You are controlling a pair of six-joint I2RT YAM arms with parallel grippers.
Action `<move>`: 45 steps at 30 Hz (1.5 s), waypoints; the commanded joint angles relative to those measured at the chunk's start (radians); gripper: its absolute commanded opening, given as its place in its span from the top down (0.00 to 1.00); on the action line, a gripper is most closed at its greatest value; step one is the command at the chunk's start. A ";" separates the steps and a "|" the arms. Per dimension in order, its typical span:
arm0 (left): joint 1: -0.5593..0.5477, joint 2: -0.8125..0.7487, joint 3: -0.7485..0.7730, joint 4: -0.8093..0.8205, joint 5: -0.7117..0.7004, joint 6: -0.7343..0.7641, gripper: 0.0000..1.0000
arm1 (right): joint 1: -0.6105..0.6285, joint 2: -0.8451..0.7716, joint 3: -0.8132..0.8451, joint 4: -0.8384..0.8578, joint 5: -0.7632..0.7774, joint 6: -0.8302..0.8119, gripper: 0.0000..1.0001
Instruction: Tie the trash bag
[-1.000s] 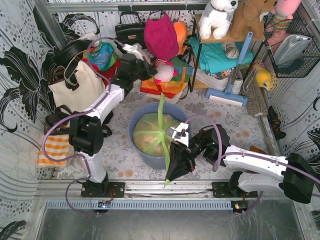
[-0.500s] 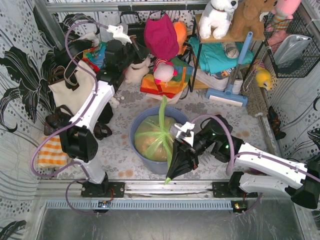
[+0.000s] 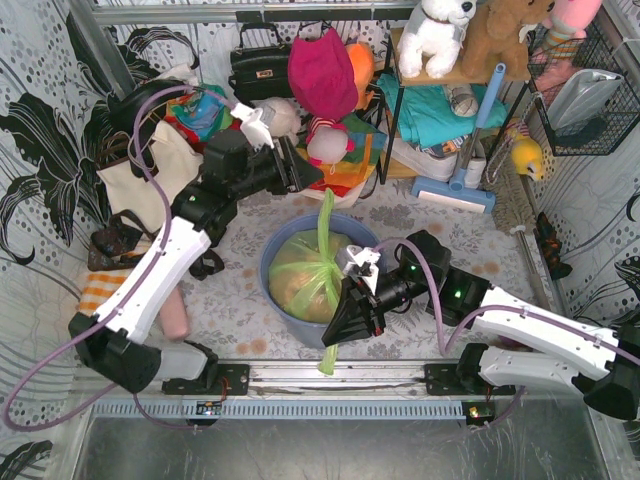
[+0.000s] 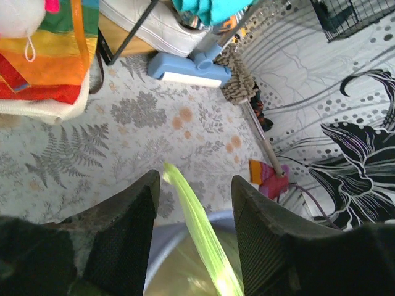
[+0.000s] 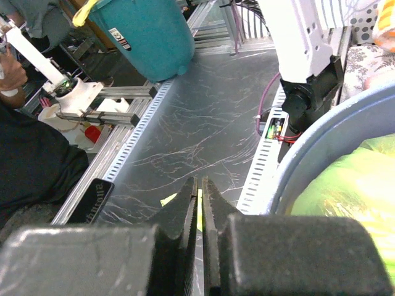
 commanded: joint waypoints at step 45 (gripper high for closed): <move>-0.084 0.068 0.079 0.024 -0.132 0.032 0.95 | 0.002 0.057 -0.008 0.147 -0.080 0.010 1.00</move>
